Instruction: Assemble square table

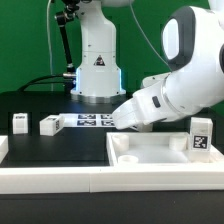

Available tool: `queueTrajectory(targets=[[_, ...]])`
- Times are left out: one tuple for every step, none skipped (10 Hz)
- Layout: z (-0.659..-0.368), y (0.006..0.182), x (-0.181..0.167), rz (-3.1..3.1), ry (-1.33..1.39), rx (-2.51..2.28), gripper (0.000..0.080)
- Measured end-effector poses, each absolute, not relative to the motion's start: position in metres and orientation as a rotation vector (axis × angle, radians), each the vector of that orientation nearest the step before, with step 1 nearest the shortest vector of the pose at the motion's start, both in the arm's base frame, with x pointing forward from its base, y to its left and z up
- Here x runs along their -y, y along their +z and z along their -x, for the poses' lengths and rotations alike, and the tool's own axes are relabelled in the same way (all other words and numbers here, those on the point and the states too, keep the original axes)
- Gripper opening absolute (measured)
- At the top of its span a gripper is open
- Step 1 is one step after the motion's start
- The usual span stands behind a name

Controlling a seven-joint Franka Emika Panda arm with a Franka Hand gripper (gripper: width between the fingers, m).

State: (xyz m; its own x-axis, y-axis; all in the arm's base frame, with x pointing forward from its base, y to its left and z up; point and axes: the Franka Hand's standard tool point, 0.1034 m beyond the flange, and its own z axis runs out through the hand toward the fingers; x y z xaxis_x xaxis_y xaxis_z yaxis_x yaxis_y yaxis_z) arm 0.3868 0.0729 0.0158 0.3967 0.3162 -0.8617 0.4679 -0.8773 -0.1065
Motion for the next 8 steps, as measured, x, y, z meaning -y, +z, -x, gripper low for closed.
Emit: queueTrajectory(targets=[[-0.3913,0.0126,-0.0736,-2.509,-1.46,-0.711,0.0649],[-0.391,0.012,-0.0734,-2.514,-1.453,-0.712,0.0649],[-0.3893,0.0105,-0.0727,-2.514,-1.451,-0.703,0.0649],[-0.3881,0.0086,-0.0725,-2.518,-1.441,-0.692,0.0649],[-0.3867,0.0069,-0.0721,-2.522,-1.434,-0.685,0.0649],[-0.3851,0.0051,-0.0722,-2.526,-1.424,-0.682,0.0649],[-0.3844,0.0041,-0.0723,-2.528,-1.419,-0.677,0.0649],[-0.3846,0.0039,-0.0722,-2.529,-1.417,-0.674,0.0639]])
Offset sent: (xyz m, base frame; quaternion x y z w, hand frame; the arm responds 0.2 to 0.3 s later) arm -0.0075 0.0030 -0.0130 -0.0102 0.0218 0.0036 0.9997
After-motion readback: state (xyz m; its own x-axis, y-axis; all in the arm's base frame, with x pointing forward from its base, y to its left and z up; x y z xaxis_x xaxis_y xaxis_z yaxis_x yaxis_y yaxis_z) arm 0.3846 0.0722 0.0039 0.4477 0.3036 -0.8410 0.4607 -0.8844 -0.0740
